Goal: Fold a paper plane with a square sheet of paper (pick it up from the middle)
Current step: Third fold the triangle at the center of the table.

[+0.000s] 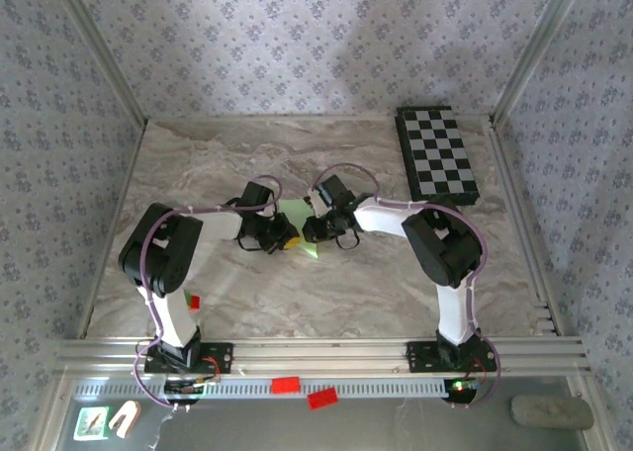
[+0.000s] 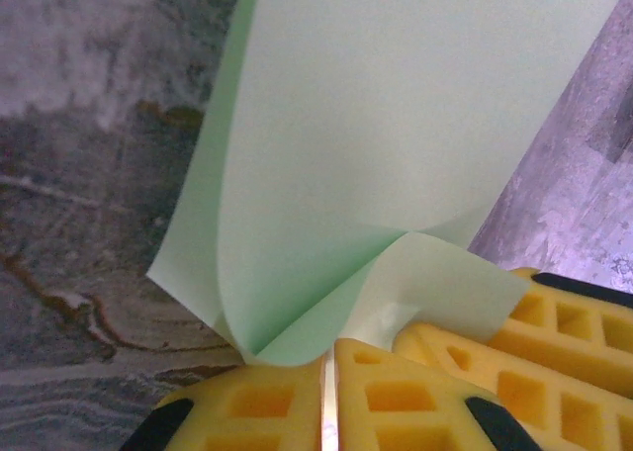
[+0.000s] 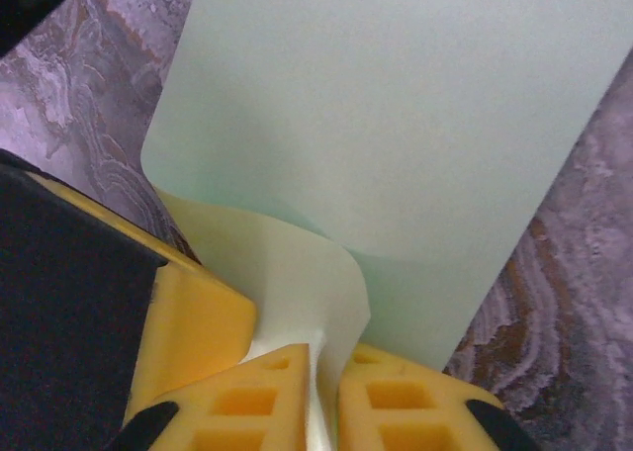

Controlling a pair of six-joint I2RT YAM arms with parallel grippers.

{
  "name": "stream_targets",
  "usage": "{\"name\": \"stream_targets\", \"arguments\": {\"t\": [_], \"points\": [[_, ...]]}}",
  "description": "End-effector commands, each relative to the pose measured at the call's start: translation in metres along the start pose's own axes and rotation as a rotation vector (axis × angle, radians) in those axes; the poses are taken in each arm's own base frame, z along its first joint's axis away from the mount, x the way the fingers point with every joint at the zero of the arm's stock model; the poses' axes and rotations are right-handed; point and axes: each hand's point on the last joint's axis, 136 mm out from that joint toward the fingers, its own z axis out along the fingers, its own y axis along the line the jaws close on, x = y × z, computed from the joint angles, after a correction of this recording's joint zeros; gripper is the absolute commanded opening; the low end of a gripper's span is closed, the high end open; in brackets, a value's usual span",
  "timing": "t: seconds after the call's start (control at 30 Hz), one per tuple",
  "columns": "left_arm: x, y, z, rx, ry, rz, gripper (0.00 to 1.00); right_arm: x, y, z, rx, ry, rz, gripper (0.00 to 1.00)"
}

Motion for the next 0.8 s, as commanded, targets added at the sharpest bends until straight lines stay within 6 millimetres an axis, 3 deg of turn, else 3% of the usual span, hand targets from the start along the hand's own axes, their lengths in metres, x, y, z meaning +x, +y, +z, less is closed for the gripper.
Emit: {"name": "stream_targets", "arguments": {"t": [0.0,0.13,0.27,0.43,0.5,0.77], "points": [[0.003,0.023,0.007,-0.091,0.012,-0.028,0.12,-0.016,0.005,-0.021,-0.013,-0.033,0.044,0.19],[0.003,0.025,0.007,-0.101,0.009,-0.038,0.12,-0.025,0.004,-0.037,-0.011,-0.064,0.067,0.23],[0.002,0.026,0.008,-0.105,0.009,-0.045,0.11,-0.018,0.001,-0.045,-0.001,-0.042,0.077,0.25],[0.001,0.025,0.008,-0.107,0.008,-0.044,0.11,-0.009,0.016,-0.055,-0.064,-0.022,0.079,0.25],[0.001,0.025,0.009,-0.109,0.009,-0.044,0.11,0.011,0.014,-0.052,-0.074,0.017,0.096,0.24],[0.002,0.027,0.009,-0.112,0.011,-0.046,0.11,0.027,0.030,-0.046,-0.163,0.067,0.146,0.21]]}}
